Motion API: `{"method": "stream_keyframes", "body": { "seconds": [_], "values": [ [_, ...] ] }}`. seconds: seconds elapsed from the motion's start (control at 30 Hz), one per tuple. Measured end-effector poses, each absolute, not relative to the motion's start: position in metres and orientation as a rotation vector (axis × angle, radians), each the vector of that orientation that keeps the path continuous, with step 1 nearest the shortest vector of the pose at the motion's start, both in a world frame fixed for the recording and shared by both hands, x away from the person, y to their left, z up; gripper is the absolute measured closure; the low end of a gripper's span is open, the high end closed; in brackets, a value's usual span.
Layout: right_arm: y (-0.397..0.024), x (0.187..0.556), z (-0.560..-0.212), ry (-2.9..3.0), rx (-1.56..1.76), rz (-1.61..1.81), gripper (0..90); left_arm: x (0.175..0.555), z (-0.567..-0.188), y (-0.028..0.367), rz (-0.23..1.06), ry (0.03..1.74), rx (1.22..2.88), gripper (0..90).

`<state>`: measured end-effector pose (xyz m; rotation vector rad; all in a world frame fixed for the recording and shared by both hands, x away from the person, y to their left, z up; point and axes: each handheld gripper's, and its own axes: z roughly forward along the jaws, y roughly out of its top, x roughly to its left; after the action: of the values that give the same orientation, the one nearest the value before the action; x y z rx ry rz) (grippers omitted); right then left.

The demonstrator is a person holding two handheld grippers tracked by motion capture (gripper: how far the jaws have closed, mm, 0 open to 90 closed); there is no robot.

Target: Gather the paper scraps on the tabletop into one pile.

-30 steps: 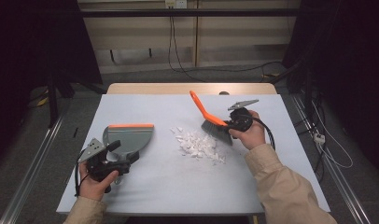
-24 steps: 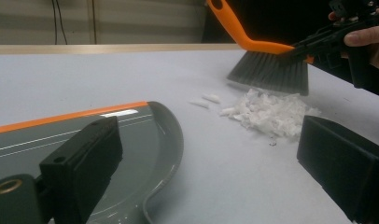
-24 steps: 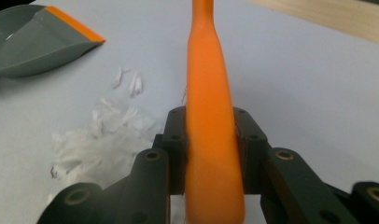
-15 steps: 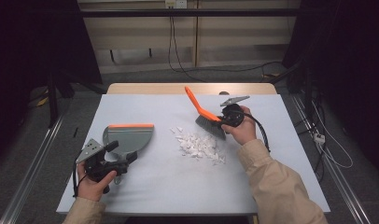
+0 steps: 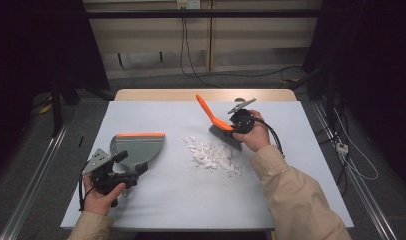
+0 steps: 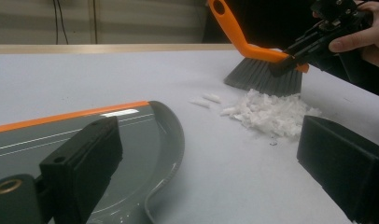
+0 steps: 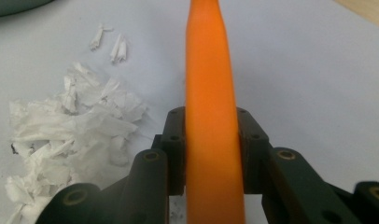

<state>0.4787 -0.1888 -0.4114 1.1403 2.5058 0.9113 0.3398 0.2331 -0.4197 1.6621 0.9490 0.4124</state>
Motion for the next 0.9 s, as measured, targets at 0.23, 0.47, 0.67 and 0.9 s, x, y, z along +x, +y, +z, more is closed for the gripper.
{"method": "stream_keyframes", "body": {
  "seconds": [0.23, 0.47, 0.67, 0.9],
  "values": [
    [-0.186, 0.478, -0.406, 2.547, 1.136, 0.899, 71.3, 0.34, -0.419, 0.233, 0.413, 0.945, 1.665, 6.3],
    [-0.17, 0.493, -0.404, 2.468, 1.01, 1.118, 71.3, 0.339, -0.418, 0.235, 0.424, 0.966, 1.647, 6.3],
    [-0.139, 0.515, -0.41, 2.519, 0.816, 1.094, 71.3, 0.336, -0.415, 0.237, 0.44, 0.981, 1.63, 6.3],
    [-0.118, 0.514, -0.418, 2.639, 0.6, 1.005, 71.3, 0.334, -0.418, 0.239, 0.447, 1.0, 1.629, 6.3]
  ]
}}
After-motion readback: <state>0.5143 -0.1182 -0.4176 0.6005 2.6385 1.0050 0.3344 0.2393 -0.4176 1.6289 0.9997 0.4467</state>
